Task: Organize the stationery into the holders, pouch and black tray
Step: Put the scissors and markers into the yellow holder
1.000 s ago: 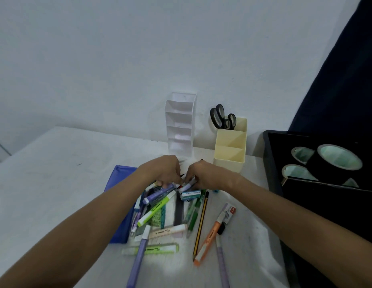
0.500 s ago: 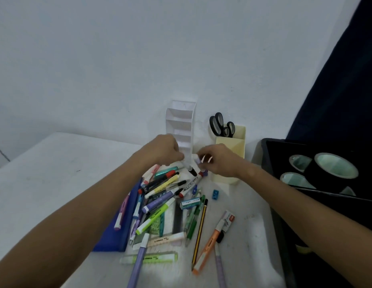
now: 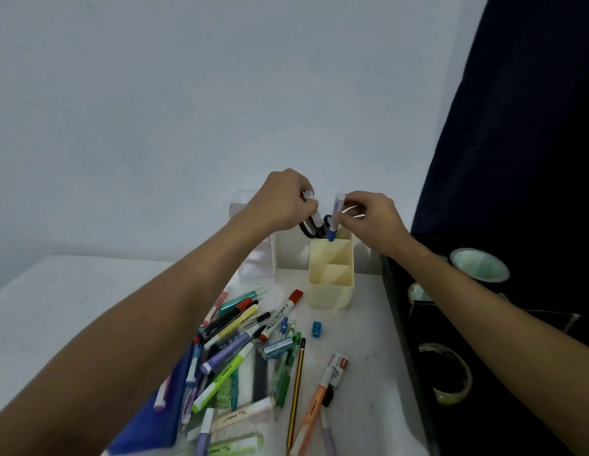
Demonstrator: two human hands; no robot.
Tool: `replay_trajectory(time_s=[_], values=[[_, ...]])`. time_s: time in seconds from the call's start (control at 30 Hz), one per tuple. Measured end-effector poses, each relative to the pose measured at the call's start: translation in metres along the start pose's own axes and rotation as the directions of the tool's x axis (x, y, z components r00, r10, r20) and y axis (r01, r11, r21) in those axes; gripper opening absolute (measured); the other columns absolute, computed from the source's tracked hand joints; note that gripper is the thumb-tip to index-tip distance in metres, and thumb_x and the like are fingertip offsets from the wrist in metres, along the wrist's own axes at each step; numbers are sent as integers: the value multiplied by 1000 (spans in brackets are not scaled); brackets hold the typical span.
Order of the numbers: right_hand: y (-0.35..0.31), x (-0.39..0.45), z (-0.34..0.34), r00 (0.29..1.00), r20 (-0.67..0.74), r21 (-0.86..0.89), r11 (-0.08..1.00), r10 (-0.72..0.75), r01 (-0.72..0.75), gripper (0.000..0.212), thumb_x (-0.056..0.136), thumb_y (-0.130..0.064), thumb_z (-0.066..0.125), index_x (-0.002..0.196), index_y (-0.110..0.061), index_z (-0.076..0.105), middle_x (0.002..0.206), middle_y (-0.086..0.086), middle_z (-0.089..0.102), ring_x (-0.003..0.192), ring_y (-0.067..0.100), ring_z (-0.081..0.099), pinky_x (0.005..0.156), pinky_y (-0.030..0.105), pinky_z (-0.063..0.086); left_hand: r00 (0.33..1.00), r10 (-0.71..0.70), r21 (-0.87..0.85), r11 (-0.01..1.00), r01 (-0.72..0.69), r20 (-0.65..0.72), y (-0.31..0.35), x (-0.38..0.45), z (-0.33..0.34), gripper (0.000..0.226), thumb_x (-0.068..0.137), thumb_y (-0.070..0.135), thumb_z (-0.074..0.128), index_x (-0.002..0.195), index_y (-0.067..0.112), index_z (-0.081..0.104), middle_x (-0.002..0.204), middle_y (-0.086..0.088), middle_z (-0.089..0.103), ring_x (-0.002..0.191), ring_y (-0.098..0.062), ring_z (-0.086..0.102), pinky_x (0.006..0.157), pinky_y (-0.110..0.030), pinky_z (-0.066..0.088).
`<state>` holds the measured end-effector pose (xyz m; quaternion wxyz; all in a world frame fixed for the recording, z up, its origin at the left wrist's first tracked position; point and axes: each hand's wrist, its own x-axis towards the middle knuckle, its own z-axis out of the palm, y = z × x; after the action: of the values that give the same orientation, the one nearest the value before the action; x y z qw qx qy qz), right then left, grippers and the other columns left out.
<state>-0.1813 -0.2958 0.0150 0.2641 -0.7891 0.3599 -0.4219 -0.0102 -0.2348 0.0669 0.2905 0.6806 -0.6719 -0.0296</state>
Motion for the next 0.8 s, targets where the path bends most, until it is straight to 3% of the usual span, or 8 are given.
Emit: replay_trajectory(time_s=[0.1,0.27,0.4,0.57,0.63,0.73,0.8], values=[[9,-4,5,1000,-26,-40,999,2,-3,8,86,-13,65,89,-9,71,82,-1,71,68,8,67,66,14,53,999,15,8,1000,-15,45,1,6,15,15,83,20,58,87,12,71,64,5,57,58,-13,52,52,-20,37],[32,-8,28,999,-3,-138,990,38,-38,10,85,-14,64,81,-7,72,77,3,73,71,17,68,73,30,55,987,51,56,997,-61,155,-3,4,38,13,81,18,55,76,15,66,64,3,58,58,-16,53,51,-22,38],[42,-14,44,993,14,-121,986,116,-113,15,89,-19,62,85,-7,71,82,8,71,73,19,67,65,25,54,983,41,98,993,-60,182,-13,2,54,20,83,18,54,62,15,54,59,4,47,54,-12,44,48,-22,32],[47,-18,56,989,50,-130,982,142,-134,15,90,-18,61,92,-7,70,83,6,70,70,16,63,65,21,49,984,51,101,993,-69,172,-27,2,69,20,84,22,56,80,8,70,79,-7,67,73,-23,61,66,-35,52],[51,-19,59,988,43,-140,980,150,-142,15,89,-19,63,92,-6,70,82,6,70,69,13,61,61,14,46,982,51,112,991,-72,182,-30,0,73,18,82,22,57,68,13,64,70,-2,63,69,-21,58,62,-31,48],[56,-19,63,986,39,-165,974,163,-155,15,87,-19,66,90,-4,71,80,2,70,69,11,61,57,6,41,982,38,97,994,-56,184,-37,-2,79,32,80,19,58,52,26,44,55,7,49,59,-17,49,54,-25,38],[59,-19,66,986,46,-202,968,163,-150,15,87,-19,67,91,-6,71,84,4,72,73,13,64,59,8,42,978,25,85,995,-43,208,-40,-4,82,22,80,21,60,58,19,55,62,2,58,62,-18,54,58,-31,46]])
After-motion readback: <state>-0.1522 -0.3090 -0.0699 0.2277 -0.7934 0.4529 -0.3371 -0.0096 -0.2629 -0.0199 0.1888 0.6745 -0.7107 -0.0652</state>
